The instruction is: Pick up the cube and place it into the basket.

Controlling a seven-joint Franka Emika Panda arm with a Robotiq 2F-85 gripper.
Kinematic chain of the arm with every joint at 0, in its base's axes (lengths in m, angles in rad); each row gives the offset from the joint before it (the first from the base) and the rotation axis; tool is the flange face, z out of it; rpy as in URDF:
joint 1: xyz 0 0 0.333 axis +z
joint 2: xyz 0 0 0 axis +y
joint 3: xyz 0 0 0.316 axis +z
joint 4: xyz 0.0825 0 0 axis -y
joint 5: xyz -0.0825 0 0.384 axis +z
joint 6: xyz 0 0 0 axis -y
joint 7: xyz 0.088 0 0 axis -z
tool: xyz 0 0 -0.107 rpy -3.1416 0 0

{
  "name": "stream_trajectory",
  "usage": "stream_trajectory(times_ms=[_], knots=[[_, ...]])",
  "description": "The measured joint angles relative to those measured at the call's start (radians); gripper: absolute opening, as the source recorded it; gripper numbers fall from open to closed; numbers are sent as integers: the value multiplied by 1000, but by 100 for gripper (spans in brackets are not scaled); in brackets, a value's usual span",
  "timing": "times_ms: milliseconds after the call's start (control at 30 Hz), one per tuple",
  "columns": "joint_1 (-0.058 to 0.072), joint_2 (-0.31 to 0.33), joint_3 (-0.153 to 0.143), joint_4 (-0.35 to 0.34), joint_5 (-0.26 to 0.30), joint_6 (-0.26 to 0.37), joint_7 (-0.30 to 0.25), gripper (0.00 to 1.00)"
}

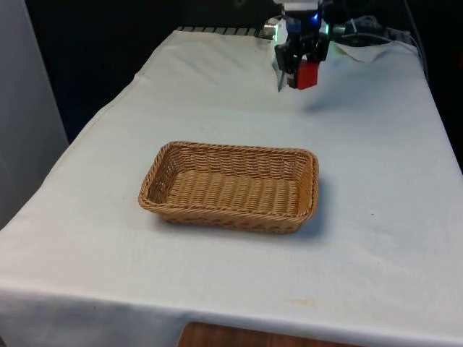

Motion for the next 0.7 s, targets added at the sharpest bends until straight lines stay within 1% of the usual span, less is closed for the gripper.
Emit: stream_trajectory(times_ms=[133,167,267,300,467,500,700], knots=[[-1,-20,-1,20,0,-36,0,0],[-1,-20,-1,20,0,-36,0,0],[-1,-18,-2,55,0,-68,0,0],[-1,-18,-2,55,0,-68,0,0],[-1,-8,-3,108,1,-106,0,0],[-1,-8,-3,108,1,-106,0,0],[-1,-2,-4,161,1,-148,0,0]])
